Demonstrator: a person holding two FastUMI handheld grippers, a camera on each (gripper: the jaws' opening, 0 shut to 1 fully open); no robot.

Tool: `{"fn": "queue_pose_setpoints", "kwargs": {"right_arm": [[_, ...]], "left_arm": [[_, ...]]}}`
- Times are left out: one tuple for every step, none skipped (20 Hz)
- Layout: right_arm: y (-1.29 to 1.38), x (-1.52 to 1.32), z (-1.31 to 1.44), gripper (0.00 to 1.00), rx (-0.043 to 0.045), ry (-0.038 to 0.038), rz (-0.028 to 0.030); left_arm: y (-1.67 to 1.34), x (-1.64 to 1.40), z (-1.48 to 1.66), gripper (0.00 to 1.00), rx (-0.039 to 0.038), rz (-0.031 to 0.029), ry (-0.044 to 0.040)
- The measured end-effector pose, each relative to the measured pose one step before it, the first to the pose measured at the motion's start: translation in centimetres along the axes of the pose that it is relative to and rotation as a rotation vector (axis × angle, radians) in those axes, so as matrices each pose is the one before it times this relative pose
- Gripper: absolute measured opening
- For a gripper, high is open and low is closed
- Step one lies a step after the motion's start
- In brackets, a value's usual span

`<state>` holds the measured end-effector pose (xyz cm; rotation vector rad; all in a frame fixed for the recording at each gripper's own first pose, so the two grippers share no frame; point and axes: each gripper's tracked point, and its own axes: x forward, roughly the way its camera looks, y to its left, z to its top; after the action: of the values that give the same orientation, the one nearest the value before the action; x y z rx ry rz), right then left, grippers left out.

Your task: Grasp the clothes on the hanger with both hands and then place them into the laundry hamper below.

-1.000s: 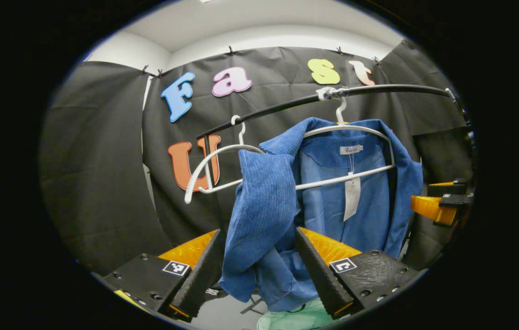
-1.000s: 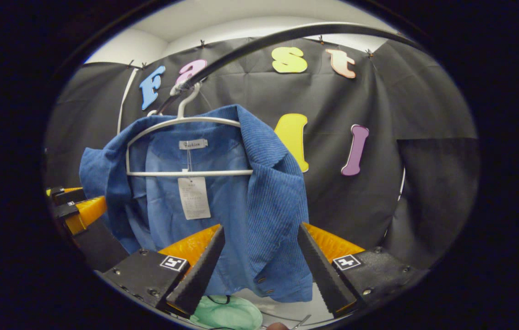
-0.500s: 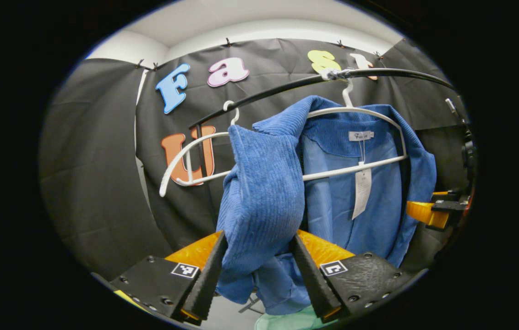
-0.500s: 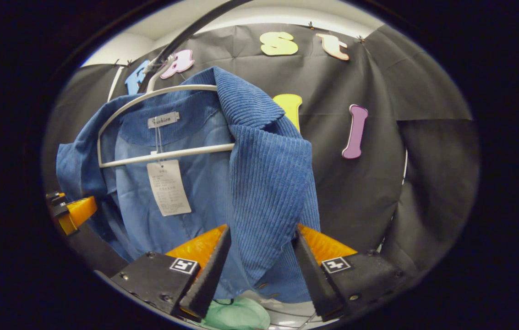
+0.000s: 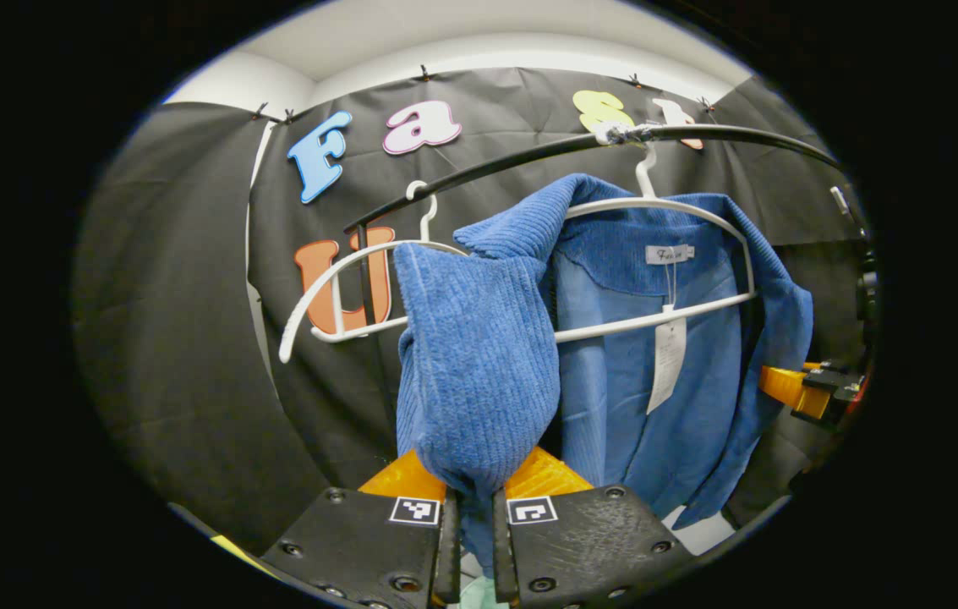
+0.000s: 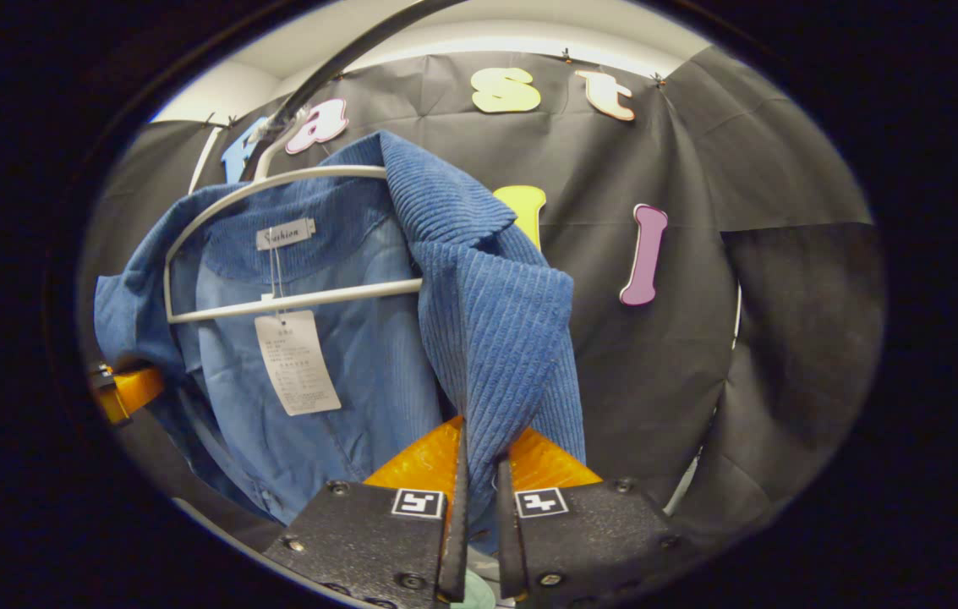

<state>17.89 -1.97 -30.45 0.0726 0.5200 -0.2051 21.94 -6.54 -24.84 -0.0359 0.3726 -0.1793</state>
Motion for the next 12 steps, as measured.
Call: {"fn": "queue_pose_setpoints", "kwargs": {"right_arm": [[-0.529,-0.397,0.527,0.13,0.01171,-0.02109,-0.01103],[-0.4,-0.249,0.521,0.11,0.00736,-0.01635,-0.00611],[-0.663,-0.201,0.413,0.08,-0.00202,-0.01084,-0.01287],[-0.473,-0.116,0.44,0.07,-0.01009,-0.00896,-0.00965],[-0.117,-0.126,0.235,0.06,-0.02319,-0.00092,-0.00308],[-0.186,-0.084,0.306,0.06,-0.02478,-0.00904,-0.00862],[-0.32,-0.236,0.504,0.06,-0.01906,-0.0187,-0.00635],[0.054,-0.195,0.484,0.06,-0.01833,-0.0162,0.00141],[0.174,-0.3,0.378,0.06,-0.01399,-0.01904,0.00383],[0.282,-0.149,0.514,0.06,-0.007,-0.01564,0.01581],[0.247,-0.185,0.32,0.06,-0.00062,-0.016,0.0148],[0.069,-0.083,0.546,0.06,-0.00188,-0.02064,0.01157]], "left_arm": [[-0.161,-0.504,0.405,0.1,-0.01848,-0.01939,-0.01055],[-0.271,-0.19,0.318,0.04,-0.01532,-0.01494,-0.00505],[0.227,-0.184,0.292,0.08,-0.00423,0.00492,-0.00457],[0.202,-0.132,0.303,0.08,0.00299,0.00678,-0.00349],[0.138,-0.036,0.35,0.14,0.00836,0.00905,-0.00497],[0.5,0.084,0.367,0.08,-0.00149,0.01987,-0.01085],[-0.522,-0.375,0.223,0.03,-0.00786,-0.0235,0.00888],[0.053,-0.22,-0.008,0.07,-0.00614,-0.00336,-0.00009],[-0.149,-0.003,0.308,0.08,0.00105,-0.00747,0.0002],[-0.088,-0.26,0.28,0.03,0.00637,-0.005,-0.00369],[-0.192,-0.16,0.252,0.03,0.01088,-0.00644,-0.0047],[0.24,-0.11,0.398,0.03,0.0104,0.01295,-0.00986]]}}
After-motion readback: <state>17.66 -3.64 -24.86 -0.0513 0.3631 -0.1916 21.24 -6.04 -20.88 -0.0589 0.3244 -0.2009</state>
